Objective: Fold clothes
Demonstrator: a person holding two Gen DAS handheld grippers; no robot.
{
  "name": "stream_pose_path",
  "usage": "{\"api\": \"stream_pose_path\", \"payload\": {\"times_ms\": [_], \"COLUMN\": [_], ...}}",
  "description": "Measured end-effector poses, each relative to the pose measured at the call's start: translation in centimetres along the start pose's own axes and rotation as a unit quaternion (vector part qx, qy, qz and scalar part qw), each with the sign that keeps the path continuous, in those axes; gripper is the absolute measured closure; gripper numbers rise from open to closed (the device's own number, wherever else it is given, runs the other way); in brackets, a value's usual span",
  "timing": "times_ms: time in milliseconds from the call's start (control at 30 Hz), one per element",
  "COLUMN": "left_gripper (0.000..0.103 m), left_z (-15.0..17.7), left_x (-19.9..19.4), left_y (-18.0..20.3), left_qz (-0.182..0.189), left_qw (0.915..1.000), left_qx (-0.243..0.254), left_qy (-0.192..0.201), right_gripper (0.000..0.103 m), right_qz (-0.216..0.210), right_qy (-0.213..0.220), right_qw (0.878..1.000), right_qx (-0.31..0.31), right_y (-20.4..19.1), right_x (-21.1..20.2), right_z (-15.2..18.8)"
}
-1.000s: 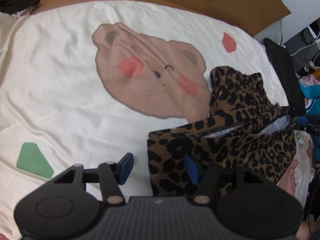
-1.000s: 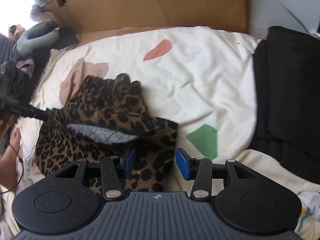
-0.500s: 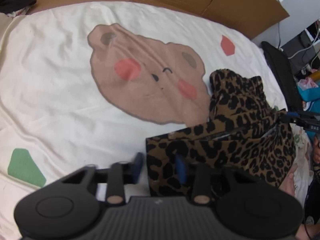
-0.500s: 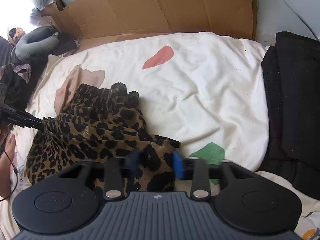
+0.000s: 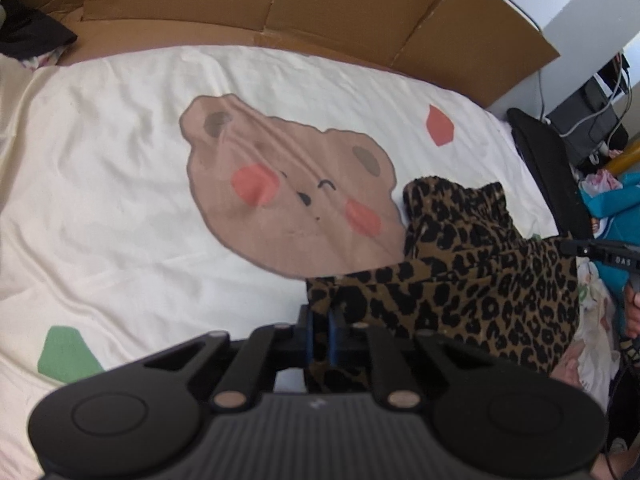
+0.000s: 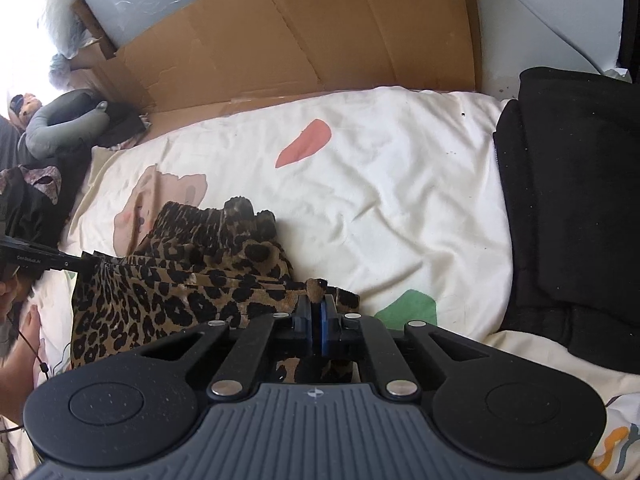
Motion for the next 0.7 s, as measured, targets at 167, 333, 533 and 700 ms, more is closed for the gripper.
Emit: {"api": "stream_pose_path", "payload": {"times_ms": [167,333,533,700], "left_gripper": [0.096,0.096,0.083,0.064], "left_z": [-0.6,-0.8,-0.3,-0.2], "left_x": [0.0,0.8,2.4,2.4], "left_y": [0.0,-0.1,0.2,0.4], "left_qz": [-0.002,-0.009,-0.038,-0.054], "left_qw": [0.9999,0.9999,0.9987,0.997], "left_qx": [-0.003,0.003,0.034,0.055], "left_qy": [0.012,0.012,-0.002,-0.004], "right_gripper": [0.101,0.101,0.1,0.072], "right_qz": [0.01,0.019,0.04,0.054], "right_qy": [0.001,0.002,-0.004,-0.001], "right_qw": [1.0,0.999,0.999,0.998], "right_qx": [0.011,0.03,0.034,0.032], "right_y": [0.3,0.6,0.2,0.1], "right_x": [1.0,2.2,3.5,3.0], "right_z": [-0.3,-0.4,0.5,1.0]}}
Point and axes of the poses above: each gripper's, at about its wrist camera, not at the fingertips, and x roughly the way its jaws point, y to its right, z to its underside, the point moved 3 cm from there along x, roughly the way its jaws point, and after that the axes turned 6 degrees about z, right-handed, at the moved point
